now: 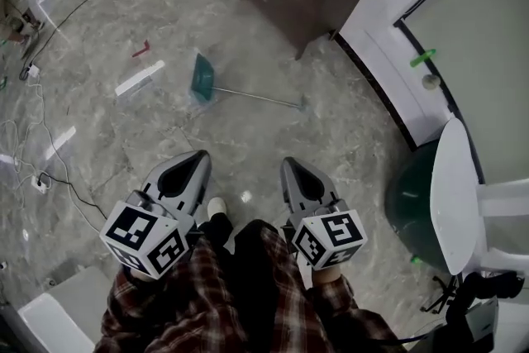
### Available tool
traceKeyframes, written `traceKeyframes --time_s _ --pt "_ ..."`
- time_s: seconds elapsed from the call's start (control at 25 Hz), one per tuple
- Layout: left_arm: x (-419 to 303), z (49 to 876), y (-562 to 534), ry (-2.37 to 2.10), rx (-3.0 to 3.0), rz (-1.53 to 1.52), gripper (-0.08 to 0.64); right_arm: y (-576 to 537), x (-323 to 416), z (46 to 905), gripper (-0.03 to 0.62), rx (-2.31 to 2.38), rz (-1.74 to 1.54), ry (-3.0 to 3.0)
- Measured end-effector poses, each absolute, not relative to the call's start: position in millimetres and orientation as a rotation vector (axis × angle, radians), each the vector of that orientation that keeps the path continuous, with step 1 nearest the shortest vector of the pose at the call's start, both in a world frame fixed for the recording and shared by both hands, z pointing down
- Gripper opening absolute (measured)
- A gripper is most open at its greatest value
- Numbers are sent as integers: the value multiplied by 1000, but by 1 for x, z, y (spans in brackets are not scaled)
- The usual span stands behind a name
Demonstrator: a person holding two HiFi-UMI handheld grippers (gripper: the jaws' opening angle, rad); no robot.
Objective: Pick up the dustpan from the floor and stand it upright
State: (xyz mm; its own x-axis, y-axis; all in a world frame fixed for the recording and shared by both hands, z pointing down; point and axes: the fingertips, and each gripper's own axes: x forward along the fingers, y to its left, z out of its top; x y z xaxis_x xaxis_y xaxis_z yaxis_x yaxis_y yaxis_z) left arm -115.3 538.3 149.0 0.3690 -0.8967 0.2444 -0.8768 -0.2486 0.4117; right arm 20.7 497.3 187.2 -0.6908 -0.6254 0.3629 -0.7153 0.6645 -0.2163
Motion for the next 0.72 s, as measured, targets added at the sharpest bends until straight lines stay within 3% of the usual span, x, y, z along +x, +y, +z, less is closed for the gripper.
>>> traceKeyframes --time_s 0.36,0.72 --pt "-143 169 459 -1418 2154 -35 0 441 7 207 11 1197 578 -2513" --pt "-164 168 334 -1442 2128 -71 0 316 -10 206 11 1176 571 -2506"
